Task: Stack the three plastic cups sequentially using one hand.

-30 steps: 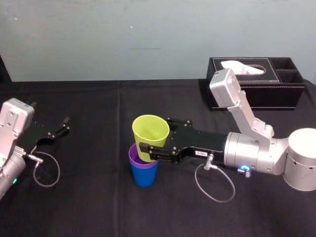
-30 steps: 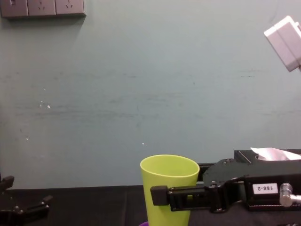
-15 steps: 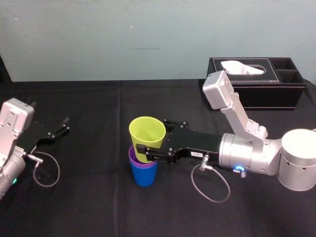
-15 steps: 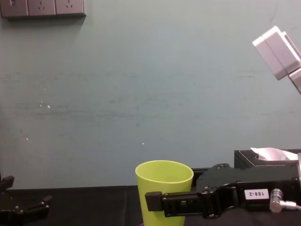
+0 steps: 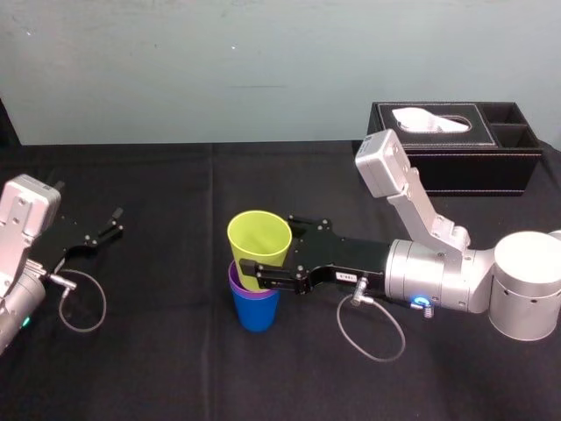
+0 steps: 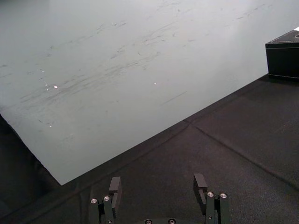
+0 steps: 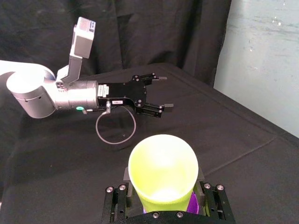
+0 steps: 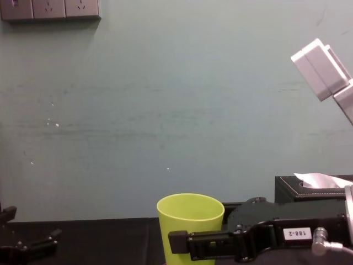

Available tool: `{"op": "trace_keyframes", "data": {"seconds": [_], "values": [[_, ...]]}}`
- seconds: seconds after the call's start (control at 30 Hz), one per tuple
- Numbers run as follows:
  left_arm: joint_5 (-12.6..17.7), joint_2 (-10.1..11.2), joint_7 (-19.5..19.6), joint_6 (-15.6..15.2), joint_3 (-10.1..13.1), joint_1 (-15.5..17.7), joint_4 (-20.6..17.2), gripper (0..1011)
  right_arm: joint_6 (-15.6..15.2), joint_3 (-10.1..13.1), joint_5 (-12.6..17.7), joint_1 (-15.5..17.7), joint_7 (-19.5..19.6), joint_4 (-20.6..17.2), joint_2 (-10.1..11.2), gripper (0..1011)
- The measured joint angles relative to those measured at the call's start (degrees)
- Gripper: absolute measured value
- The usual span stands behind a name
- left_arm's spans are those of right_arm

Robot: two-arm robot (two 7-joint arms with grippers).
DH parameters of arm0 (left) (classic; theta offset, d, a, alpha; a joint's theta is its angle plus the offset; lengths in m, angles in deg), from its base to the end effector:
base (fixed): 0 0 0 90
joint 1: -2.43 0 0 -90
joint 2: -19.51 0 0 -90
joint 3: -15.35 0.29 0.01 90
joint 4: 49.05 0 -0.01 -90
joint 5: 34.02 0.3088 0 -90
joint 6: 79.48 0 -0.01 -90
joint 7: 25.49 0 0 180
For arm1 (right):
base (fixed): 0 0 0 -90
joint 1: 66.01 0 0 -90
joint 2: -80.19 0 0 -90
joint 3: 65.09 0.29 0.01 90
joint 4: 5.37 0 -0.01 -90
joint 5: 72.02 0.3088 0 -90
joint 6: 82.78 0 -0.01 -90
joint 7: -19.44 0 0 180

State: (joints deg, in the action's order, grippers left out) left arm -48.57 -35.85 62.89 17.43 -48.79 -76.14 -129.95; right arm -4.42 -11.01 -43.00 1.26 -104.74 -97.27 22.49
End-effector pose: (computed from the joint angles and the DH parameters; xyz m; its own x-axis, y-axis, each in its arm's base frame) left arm 0.3581 0.0827 -0.3023 0.2923 0.8803 0.3736 -0.9553 0.2873 0.0702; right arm 0.3802 0.0081 -0.2198 0.8991 -0.4341 0.0561 0.4353 0.8732 -0.2194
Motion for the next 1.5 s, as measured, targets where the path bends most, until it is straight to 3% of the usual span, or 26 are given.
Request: {"op": "trace_keyframes", "data": {"seconds": [0.7, 1.2, 1.5], "values": [[0.00, 0.00, 0.00, 0.00, 0.00, 0.00, 0.00, 1010, 0.77, -0.67, -1.14, -0.22, -0.49, 2.98, -1.30, 739], [0.00, 0.00, 0.00, 0.00, 0.00, 0.00, 0.00, 1010, 0.74, -0.66, -1.12, -0.18, -0.52, 2.83, -1.20, 739], [0.00, 0.00, 0.00, 0.00, 0.00, 0.00, 0.00, 1010, 0.70, -0.62, -1.08, -0.18, -0.52, 2.76, -1.16, 940]]}}
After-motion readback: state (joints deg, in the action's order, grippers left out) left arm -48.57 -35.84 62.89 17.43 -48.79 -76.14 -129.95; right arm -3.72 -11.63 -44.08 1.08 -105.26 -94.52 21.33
